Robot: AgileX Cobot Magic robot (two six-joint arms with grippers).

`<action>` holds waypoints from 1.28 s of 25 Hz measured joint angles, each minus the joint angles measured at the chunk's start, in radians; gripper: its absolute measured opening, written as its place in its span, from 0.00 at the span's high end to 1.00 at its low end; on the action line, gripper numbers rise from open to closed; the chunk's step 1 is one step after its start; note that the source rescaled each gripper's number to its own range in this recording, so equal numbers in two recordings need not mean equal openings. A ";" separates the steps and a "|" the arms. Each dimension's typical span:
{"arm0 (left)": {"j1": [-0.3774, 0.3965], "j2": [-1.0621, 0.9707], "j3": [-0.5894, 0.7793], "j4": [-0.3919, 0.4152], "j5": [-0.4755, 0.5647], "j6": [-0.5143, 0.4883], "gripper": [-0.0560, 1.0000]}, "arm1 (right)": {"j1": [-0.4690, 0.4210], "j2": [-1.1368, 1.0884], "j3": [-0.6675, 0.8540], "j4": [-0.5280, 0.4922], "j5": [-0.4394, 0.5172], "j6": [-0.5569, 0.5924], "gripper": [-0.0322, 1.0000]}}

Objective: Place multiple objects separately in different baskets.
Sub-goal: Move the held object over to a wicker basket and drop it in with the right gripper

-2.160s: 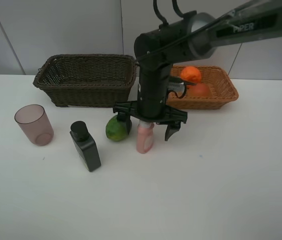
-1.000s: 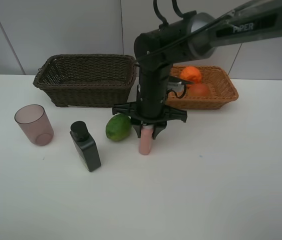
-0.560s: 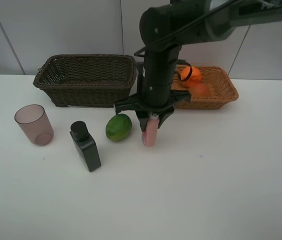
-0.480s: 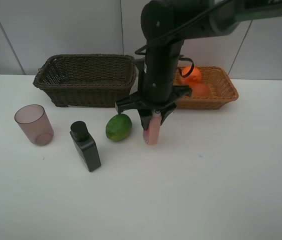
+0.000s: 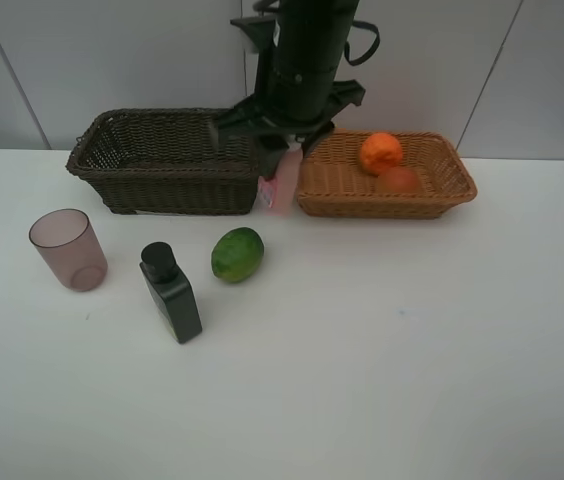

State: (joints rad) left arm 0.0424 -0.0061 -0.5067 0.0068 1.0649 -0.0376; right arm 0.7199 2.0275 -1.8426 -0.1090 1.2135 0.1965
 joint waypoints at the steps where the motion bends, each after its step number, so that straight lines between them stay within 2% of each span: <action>1: 0.000 0.000 0.000 0.000 0.000 0.000 0.02 | 0.000 0.000 -0.022 -0.005 0.000 -0.003 0.97; 4: 0.000 0.000 0.000 0.000 0.000 0.000 0.02 | 0.000 0.000 -0.072 -0.020 -0.024 -0.006 0.97; 7: 0.000 0.000 0.000 0.000 0.000 0.000 0.02 | 0.000 0.000 -0.096 -0.056 -0.094 -0.006 0.97; 16: 0.000 0.000 0.000 0.000 0.000 0.000 0.02 | 0.000 0.025 -0.101 -0.124 -0.457 -0.006 0.97; 22: 0.000 0.000 0.000 0.000 0.000 0.000 0.02 | 0.000 0.121 -0.101 -0.156 -0.627 -0.006 0.97; 32: 0.000 0.000 0.000 0.000 0.000 0.000 0.02 | 0.000 0.295 -0.101 -0.160 -0.780 -0.006 0.97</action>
State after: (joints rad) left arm 0.0424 -0.0061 -0.5067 0.0068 1.0649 -0.0376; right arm 0.7199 2.3229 -1.9433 -0.2692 0.4335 0.1903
